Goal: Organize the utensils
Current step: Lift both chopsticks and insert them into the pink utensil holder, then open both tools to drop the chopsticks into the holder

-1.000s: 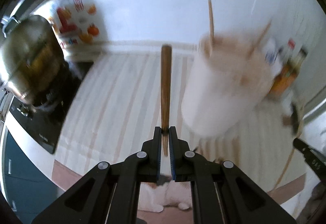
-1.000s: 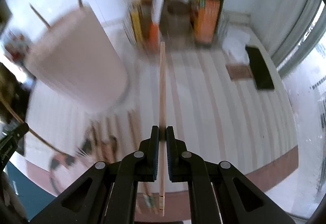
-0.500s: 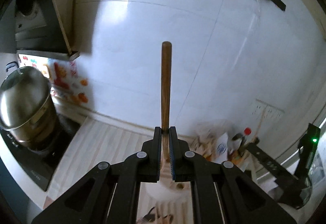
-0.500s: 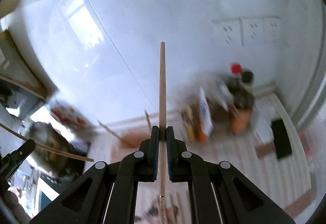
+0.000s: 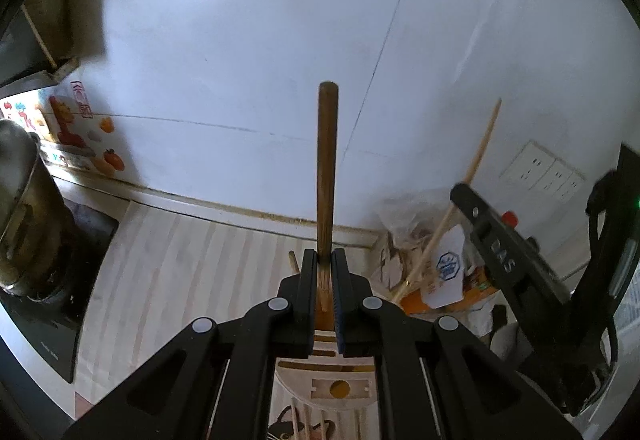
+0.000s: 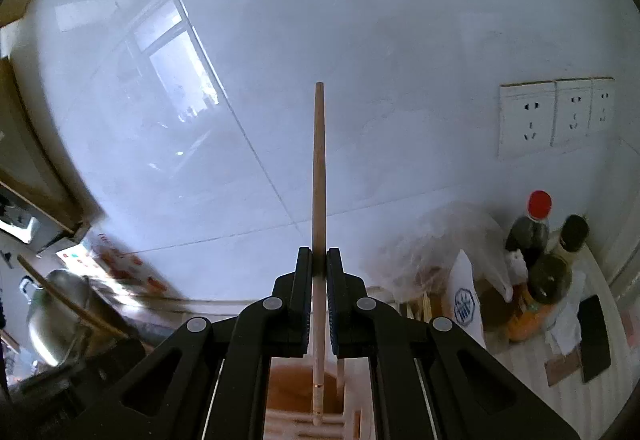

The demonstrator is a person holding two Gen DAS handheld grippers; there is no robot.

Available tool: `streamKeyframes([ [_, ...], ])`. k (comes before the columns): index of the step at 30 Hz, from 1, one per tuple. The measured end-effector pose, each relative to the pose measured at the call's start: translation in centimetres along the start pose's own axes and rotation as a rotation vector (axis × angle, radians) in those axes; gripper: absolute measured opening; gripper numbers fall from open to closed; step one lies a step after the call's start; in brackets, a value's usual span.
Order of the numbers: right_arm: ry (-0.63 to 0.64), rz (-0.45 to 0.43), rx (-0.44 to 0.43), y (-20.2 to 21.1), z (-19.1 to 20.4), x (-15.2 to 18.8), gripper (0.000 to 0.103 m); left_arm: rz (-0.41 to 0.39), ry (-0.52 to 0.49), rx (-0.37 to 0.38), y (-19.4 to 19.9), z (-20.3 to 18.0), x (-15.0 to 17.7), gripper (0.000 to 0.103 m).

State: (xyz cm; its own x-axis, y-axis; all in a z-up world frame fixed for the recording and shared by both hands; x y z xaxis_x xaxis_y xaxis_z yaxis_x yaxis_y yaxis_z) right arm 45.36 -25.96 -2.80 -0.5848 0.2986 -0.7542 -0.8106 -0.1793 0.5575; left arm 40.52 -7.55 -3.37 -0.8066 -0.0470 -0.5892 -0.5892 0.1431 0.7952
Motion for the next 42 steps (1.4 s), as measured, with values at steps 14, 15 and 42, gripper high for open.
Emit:
streamKeyframes([
  [14,0.040,0.059,-0.047,-3.7,-1.4,3.1,0.008,0.080,-0.032,0.002,-1.7,0.0,0.7,0.010],
  [15,0.045,0.084,-0.058,-3.8,-1.4,3.3,0.008,0.072,-0.039,-0.009,-1.5,0.2,0.7,0.012],
  [42,-0.058,0.172,0.097,9.1,-6.9,11.3,0.087,0.103,-0.100,-0.273,-1.5,6.1,14.0,0.103],
])
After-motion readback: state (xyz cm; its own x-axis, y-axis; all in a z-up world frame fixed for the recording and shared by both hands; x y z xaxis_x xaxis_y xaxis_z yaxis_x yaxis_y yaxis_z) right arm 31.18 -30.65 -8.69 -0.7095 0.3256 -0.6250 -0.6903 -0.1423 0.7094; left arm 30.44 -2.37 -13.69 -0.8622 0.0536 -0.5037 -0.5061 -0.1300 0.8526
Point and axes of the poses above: each gripper's, at about its wrist camera, not at the fingertips, and y roughly against the way its jaws point, z to its left, x to its underside, the point moved 1 cm from there along -y, roughly the way its jaws point, and after that the axes turned 4 degrees about -x, right-handed, at the moved point
